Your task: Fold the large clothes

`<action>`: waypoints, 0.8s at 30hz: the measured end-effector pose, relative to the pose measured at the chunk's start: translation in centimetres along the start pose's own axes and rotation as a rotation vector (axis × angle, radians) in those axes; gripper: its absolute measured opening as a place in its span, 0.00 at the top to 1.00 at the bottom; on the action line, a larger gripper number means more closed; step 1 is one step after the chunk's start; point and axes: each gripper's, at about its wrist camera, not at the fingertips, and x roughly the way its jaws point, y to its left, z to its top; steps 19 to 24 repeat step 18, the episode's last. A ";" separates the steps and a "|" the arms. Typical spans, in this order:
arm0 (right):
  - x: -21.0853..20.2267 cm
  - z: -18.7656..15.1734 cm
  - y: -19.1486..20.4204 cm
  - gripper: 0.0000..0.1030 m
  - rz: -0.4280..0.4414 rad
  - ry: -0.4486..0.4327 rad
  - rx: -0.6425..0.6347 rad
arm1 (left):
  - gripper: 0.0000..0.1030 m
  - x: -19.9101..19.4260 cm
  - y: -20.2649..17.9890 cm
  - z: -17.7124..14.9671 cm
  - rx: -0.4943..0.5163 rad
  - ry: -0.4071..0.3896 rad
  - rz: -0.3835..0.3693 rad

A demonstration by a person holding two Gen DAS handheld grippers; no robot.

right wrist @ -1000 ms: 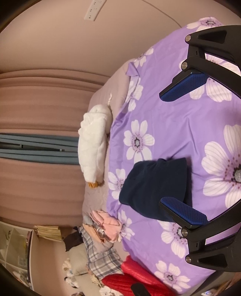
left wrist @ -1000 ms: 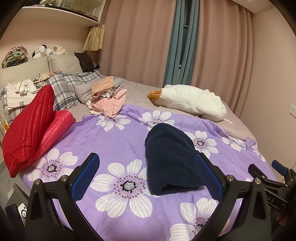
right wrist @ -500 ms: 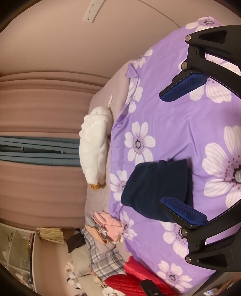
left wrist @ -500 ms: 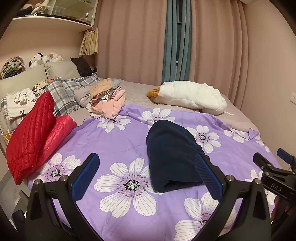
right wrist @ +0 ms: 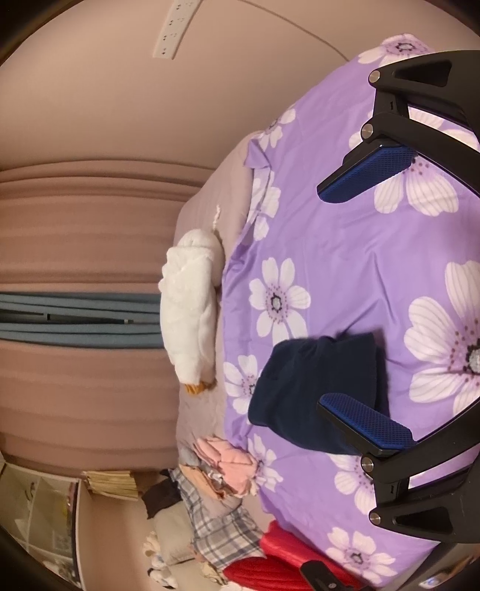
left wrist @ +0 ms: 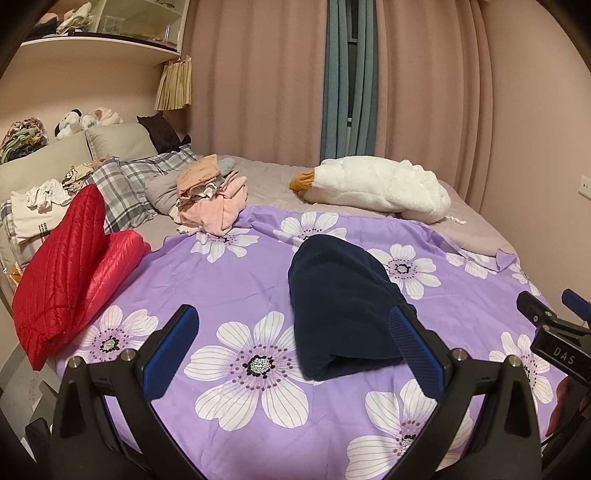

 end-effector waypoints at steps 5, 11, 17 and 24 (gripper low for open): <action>0.2 -0.1 0.2 0.01 -0.013 0.011 -0.011 | 0.00 0.1 -0.2 0.1 0.006 0.002 -0.006; 0.3 -0.1 0.8 0.01 -0.015 0.015 -0.034 | 0.00 0.1 -0.3 0.1 0.004 0.001 -0.004; 0.6 -0.2 1.3 0.01 -0.004 0.020 -0.063 | 0.00 0.3 -0.3 -0.1 0.004 0.005 0.001; 0.6 -0.2 1.5 0.01 -0.007 0.023 -0.069 | 0.00 0.3 -0.2 -0.1 0.004 0.005 0.000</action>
